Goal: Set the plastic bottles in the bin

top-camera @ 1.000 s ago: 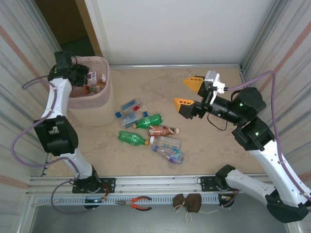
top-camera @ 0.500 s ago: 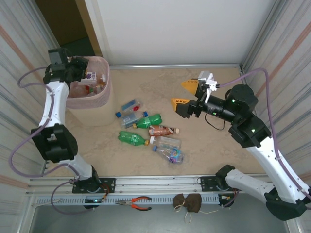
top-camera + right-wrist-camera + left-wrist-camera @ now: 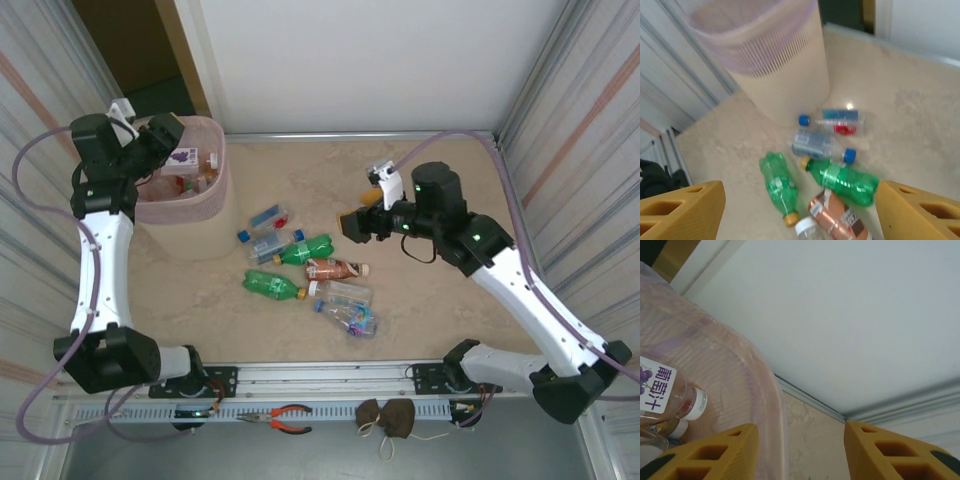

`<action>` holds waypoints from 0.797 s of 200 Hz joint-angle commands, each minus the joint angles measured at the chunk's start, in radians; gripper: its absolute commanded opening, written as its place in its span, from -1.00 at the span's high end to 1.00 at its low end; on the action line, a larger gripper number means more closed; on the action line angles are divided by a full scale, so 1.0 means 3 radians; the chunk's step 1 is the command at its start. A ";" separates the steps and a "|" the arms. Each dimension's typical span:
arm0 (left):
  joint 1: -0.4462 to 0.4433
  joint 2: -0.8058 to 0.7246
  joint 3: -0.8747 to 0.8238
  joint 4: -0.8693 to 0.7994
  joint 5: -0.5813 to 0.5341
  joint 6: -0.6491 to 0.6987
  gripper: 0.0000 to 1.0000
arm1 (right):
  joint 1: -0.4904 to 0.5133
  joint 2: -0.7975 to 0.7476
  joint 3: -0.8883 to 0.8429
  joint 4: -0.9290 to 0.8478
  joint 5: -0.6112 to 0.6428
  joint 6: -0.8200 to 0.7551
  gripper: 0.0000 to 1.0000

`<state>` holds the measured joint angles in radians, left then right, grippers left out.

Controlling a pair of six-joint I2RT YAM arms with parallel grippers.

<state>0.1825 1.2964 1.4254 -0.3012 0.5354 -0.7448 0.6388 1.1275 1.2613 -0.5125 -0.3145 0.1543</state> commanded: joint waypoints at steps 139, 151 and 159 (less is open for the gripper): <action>0.0046 -0.0596 -0.0362 -0.0330 0.0696 0.0743 -0.10 | 0.1260 0.1906 0.0506 -0.0615 0.0662 -0.0643 -0.33; 0.0045 -0.0613 -0.0369 -0.0336 0.0696 0.0737 -0.10 | 0.1307 0.2060 0.0566 -0.0656 0.0691 -0.0711 -0.32; 0.0046 -0.0622 -0.0374 -0.0327 0.0700 0.0731 -0.11 | 0.1323 0.2159 0.0602 -0.0677 0.0722 -0.0740 -0.31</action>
<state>0.1844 1.1477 1.3254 -0.3923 0.7151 -0.5529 1.0180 1.7046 1.3926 -0.6571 -0.1402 -0.0002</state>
